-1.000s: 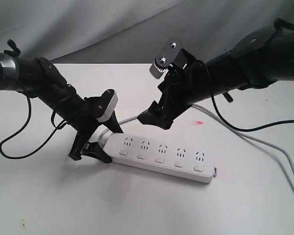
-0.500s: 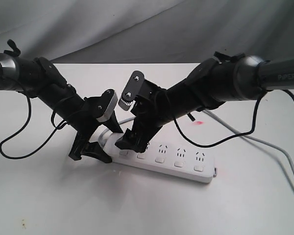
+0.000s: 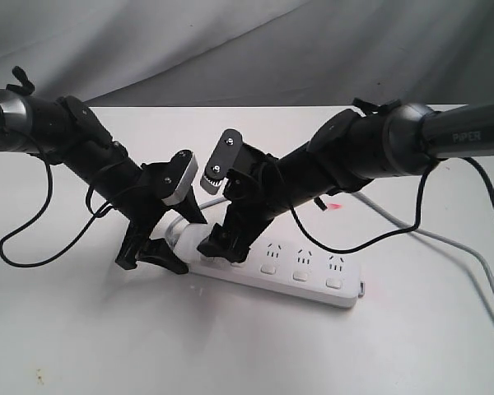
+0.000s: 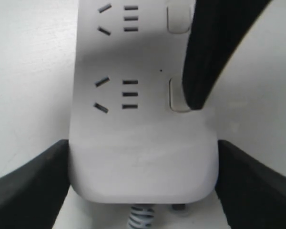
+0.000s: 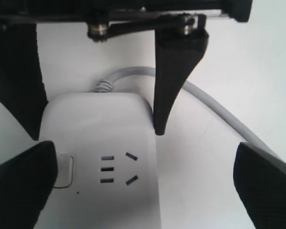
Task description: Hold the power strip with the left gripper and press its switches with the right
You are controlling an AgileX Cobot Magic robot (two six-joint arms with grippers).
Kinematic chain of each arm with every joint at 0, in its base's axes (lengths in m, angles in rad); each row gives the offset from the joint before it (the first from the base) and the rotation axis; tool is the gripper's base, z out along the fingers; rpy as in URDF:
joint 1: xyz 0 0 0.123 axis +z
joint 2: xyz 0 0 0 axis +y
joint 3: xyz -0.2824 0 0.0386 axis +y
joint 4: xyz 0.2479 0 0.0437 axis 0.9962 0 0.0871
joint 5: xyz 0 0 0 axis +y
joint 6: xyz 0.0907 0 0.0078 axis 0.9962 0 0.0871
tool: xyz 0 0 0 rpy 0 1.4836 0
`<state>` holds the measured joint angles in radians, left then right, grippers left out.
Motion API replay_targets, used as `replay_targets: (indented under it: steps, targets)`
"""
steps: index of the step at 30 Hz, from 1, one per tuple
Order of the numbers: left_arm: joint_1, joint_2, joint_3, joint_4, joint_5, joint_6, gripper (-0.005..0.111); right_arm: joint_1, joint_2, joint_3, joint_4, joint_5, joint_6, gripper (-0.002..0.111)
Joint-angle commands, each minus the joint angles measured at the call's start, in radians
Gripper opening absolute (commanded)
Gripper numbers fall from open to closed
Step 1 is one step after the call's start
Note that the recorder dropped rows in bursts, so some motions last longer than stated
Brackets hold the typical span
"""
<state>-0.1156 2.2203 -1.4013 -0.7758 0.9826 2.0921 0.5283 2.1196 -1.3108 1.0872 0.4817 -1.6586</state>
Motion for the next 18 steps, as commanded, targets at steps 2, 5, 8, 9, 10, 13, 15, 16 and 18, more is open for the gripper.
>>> replay_targets:
  steps: [2,5,8,9,10,13,15,16,18]
  targets:
    - [-0.005,0.0,-0.005,-0.005,0.012,-0.005,0.036,0.001,0.005,-0.005,0.008,-0.001,-0.009,0.091]
    - [-0.005,0.0,-0.005,-0.005,0.012,-0.005,0.036,0.001,0.005,-0.005,0.008,-0.009,-0.009,0.091]
    - [-0.005,0.0,-0.005,-0.005,0.012,-0.005,0.036,0.001,0.005,-0.005,0.008,-0.021,-0.009,0.091]
    - [-0.005,0.0,-0.005,-0.005,0.012,-0.005,0.036,0.001,0.006,-0.005,0.008,-0.021,-0.009,0.091]
    - [-0.005,0.0,-0.005,-0.005,0.012,-0.005,0.036,0.001,0.009,-0.005,0.008,-0.021,-0.009,0.091]
    - [-0.005,0.0,-0.005,-0.005,0.012,-0.005,0.036,0.001,0.029,-0.005,0.008,-0.021,-0.007,0.091]
    - [-0.005,0.0,-0.005,-0.005,0.012,-0.005,0.036,0.001,0.039,-0.005,0.008,-0.014,-0.005,0.091]
    - [-0.005,0.0,-0.005,-0.005,0.012,-0.005,0.036,0.001,0.039,-0.005,0.008,-0.012,0.0,0.091]
    - [-0.005,0.0,-0.005,-0.005,0.012,-0.005,0.036,0.001,0.039,-0.005,-0.007,-0.009,0.011,0.091]
